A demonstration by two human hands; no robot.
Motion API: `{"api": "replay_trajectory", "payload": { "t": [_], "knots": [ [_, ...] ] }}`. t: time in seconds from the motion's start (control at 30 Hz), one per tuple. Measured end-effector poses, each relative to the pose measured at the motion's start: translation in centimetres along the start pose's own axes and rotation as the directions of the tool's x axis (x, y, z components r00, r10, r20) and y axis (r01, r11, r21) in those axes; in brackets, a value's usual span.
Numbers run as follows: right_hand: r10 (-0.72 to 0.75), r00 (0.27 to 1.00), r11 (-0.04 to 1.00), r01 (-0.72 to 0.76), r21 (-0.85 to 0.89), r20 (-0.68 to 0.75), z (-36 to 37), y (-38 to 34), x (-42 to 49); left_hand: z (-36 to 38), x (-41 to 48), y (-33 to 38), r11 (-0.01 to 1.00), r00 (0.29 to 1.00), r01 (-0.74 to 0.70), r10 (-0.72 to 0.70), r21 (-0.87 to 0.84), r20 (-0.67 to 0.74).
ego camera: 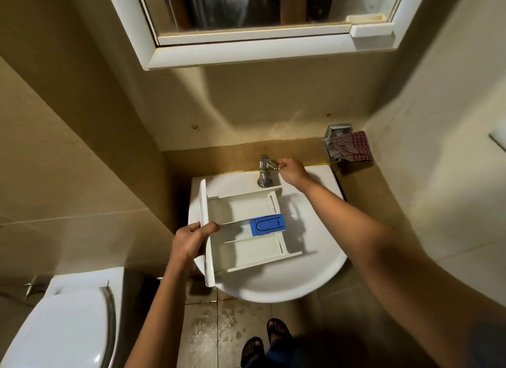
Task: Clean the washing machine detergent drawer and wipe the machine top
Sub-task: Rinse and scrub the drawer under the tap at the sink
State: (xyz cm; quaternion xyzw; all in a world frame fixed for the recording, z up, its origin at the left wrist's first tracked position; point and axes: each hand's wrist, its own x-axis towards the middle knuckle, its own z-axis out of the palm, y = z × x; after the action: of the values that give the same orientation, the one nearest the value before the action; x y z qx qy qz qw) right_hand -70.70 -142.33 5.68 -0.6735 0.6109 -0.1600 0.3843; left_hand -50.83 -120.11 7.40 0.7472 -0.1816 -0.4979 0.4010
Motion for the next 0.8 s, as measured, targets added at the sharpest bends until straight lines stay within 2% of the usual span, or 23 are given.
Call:
{"api": "replay_trajectory", "payload": {
  "t": [0.07, 0.17, 0.33, 0.5, 0.57, 0.63, 0.67, 0.7, 0.73, 0.77, 0.8],
  "knots": [
    [0.026, 1.0, 0.996, -0.025, -0.091, 0.01, 0.2, -0.9, 0.6, 0.0, 0.1, -0.2, 1.0, 1.0, 0.014, -0.014, -0.004, -0.009],
    [0.059, 0.997, 0.991, -0.065, -0.114, -0.055, 0.9, -1.5, 0.9, 0.0, 0.4, -0.5, 1.0, 1.0, 0.019, -0.019, -0.006, -0.014],
    [0.057, 0.995, 0.998, -0.057, 0.005, -0.077, 2.5, -1.8, -0.1, 0.0, 1.1, -0.9, 1.0, 1.0, 0.019, -0.019, -0.011, -0.021],
    [0.058, 0.998, 0.989, -0.06, 0.138, 0.018, 1.5, -1.3, -0.3, 0.5, 1.9, -0.7, 0.999, 0.999, 0.033, -0.032, -0.044, 0.012],
    [0.028, 0.997, 0.967, -0.008, 0.254, -0.073, 1.2, 0.0, -0.9, 0.9, 2.0, -0.5, 0.999, 0.999, 0.026, -0.026, -0.034, 0.023],
    [0.036, 0.953, 0.944, 0.066, 0.322, -0.301, 1.6, 2.4, -2.4, 1.3, 1.8, -0.4, 0.999, 0.999, 0.023, -0.022, -0.034, 0.027],
    [0.08, 0.918, 0.948, 0.05, 0.314, -0.388, 2.0, 4.0, -3.1, 1.5, 1.8, -0.4, 0.999, 0.999, 0.021, -0.02, -0.042, 0.029],
    [0.123, 0.906, 0.959, -0.003, 0.284, -0.405, 2.2, 5.6, -4.0, 1.7, 1.7, -0.3, 0.999, 0.999, 0.017, -0.015, -0.045, 0.035],
    [0.145, 0.936, 0.977, -0.084, 0.197, -0.32, 2.4, 7.0, -4.8, 1.8, 1.6, -0.2, 0.999, 0.999, 0.012, -0.011, -0.044, 0.038],
    [0.174, 0.975, 0.985, -0.172, 0.025, -0.142, 2.4, 8.0, -5.5, 2.0, 1.5, -0.2, 0.999, 0.999, 0.002, -0.001, -0.034, 0.04],
    [0.23, 0.971, 0.958, -0.215, -0.188, 0.061, 2.4, 8.9, -6.3, 2.1, 1.6, -0.1, 1.0, 0.999, -0.004, 0.005, -0.024, 0.039]
  ]
}}
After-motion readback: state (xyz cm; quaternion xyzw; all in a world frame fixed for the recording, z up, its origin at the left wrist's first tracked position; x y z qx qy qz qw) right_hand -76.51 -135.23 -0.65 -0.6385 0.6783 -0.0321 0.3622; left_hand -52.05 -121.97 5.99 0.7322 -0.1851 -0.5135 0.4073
